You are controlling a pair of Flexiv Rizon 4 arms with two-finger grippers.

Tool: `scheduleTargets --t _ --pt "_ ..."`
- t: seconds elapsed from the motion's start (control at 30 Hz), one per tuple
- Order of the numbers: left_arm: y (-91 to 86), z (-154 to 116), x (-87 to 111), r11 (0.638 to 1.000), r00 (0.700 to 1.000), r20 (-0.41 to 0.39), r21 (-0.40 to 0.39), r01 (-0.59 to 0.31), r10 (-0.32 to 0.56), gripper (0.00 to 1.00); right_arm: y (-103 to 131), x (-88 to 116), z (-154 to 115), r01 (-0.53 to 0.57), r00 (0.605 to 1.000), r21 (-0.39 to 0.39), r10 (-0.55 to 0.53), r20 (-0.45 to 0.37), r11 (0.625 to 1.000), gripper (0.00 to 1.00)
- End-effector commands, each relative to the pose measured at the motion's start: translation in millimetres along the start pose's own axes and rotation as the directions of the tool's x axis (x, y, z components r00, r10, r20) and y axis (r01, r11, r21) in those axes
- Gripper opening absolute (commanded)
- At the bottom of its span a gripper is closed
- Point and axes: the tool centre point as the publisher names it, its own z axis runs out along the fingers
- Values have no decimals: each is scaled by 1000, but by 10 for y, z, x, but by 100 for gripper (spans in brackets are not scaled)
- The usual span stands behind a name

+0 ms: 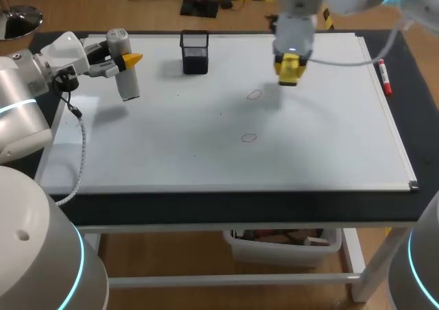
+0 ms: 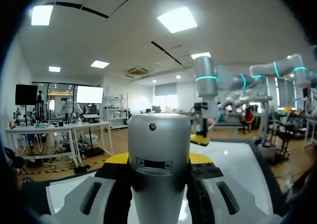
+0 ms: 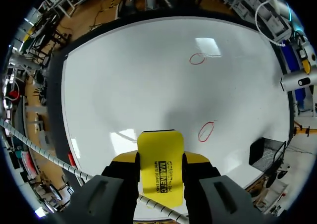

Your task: Pick up the inspection probe, press it on each red-marked spot on the whiteboard one by one, put down the probe, pick up the eraser, and wipe off all the red marks.

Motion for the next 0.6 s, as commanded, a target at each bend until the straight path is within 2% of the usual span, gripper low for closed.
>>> scheduleTargets --t 0.03,0.13,0.3,0.6 --pt "6 4 4 1000 1000 3 5 -3 3 0 -25 625 -11 -40 999 1 40 31 999 0" --pt "6 4 4 1000 1000 3 5 -3 3 0 -50 879 19 -86 996 -5 86 31 996 0" --pt "6 4 4 1000 1000 3 5 -3 3 0 -81 1188 88 -132 991 -17 132 37 991 0" --pt "6 4 4 1000 1000 3 5 -3 3 0 -117 1457 77 -157 987 -18 158 42 987 0"
